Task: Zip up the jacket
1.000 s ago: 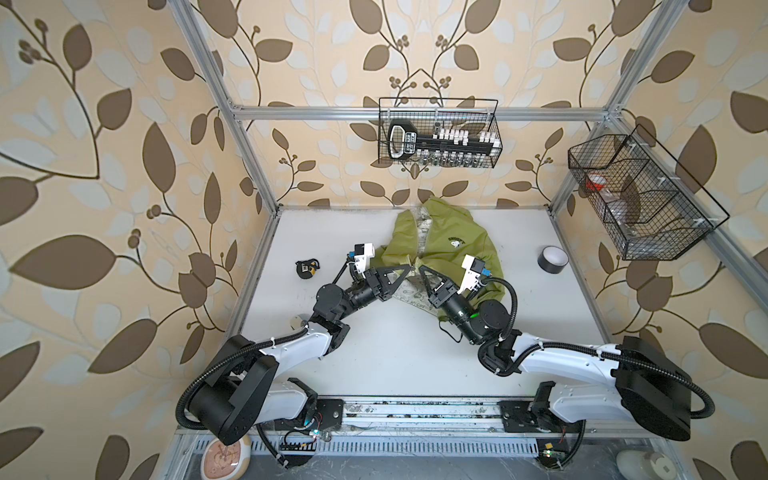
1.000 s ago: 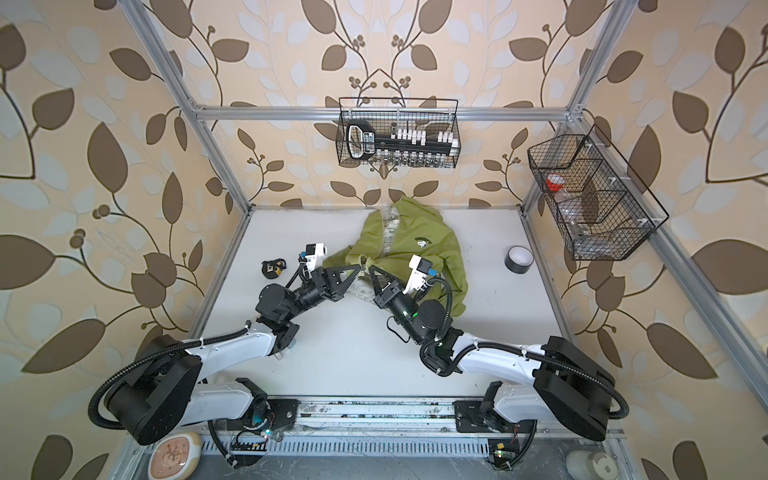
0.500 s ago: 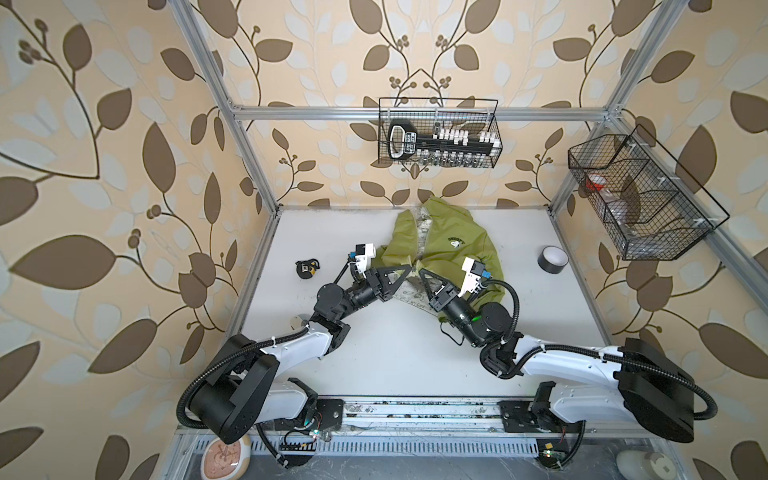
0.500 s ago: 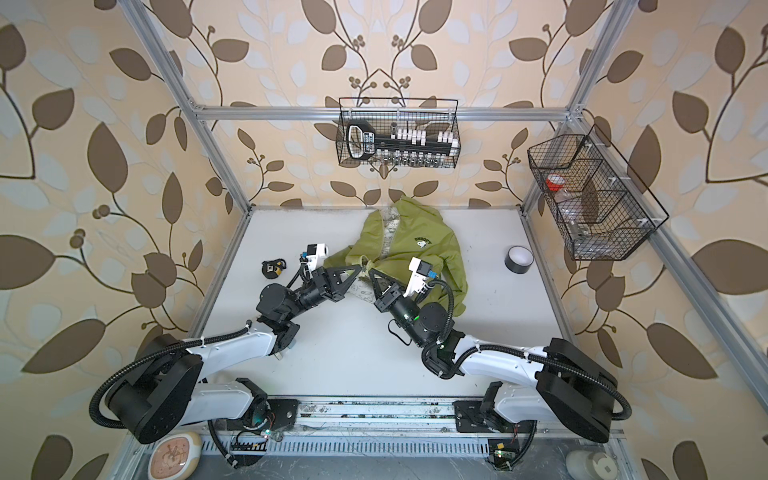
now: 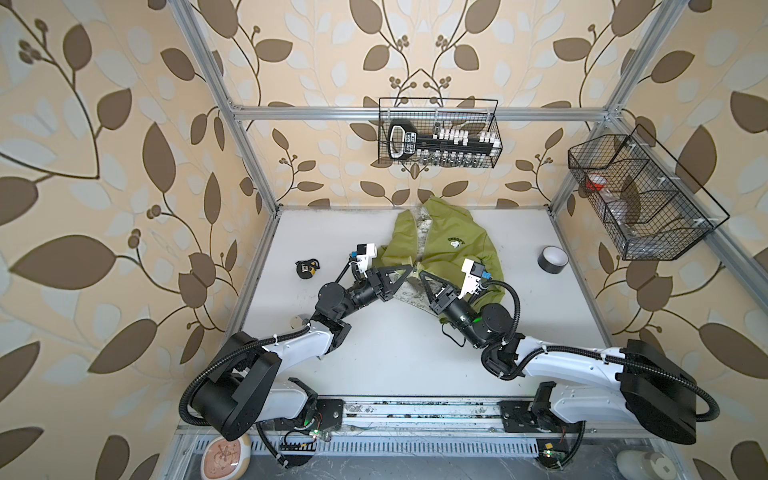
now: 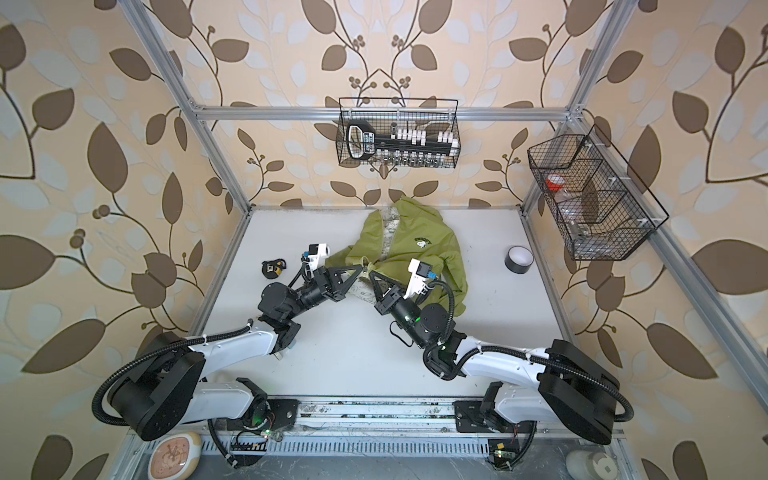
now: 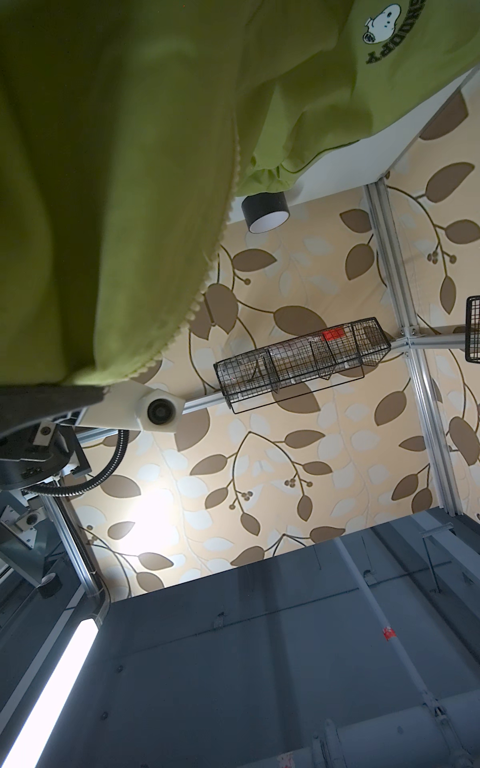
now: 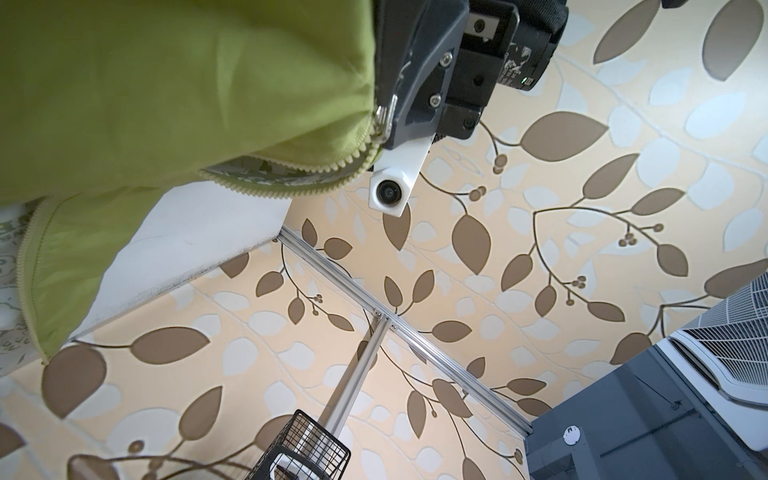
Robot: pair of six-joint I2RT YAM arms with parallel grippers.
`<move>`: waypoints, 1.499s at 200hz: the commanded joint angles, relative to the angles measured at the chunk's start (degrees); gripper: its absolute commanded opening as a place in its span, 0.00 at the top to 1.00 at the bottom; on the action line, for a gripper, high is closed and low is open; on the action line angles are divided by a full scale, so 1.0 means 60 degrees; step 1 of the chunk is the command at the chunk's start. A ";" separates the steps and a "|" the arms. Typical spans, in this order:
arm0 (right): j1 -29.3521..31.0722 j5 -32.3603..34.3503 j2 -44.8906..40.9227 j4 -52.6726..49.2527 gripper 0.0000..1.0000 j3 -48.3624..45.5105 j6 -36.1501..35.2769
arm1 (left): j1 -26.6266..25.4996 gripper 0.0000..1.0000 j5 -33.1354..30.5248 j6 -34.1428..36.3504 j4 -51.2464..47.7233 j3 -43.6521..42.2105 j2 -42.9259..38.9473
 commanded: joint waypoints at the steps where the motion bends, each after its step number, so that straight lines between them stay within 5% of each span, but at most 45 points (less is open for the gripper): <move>1: 0.0111 -0.0633 -0.0275 -0.0019 1.00 -0.0430 -0.0098 | 0.0084 1.00 -0.0302 -0.0051 0.1041 0.0551 0.0024; 300: 0.0231 -0.1155 -0.0608 -0.0516 1.00 -0.1035 0.0247 | 0.0079 1.00 -0.0432 0.0150 0.1037 0.0063 0.0200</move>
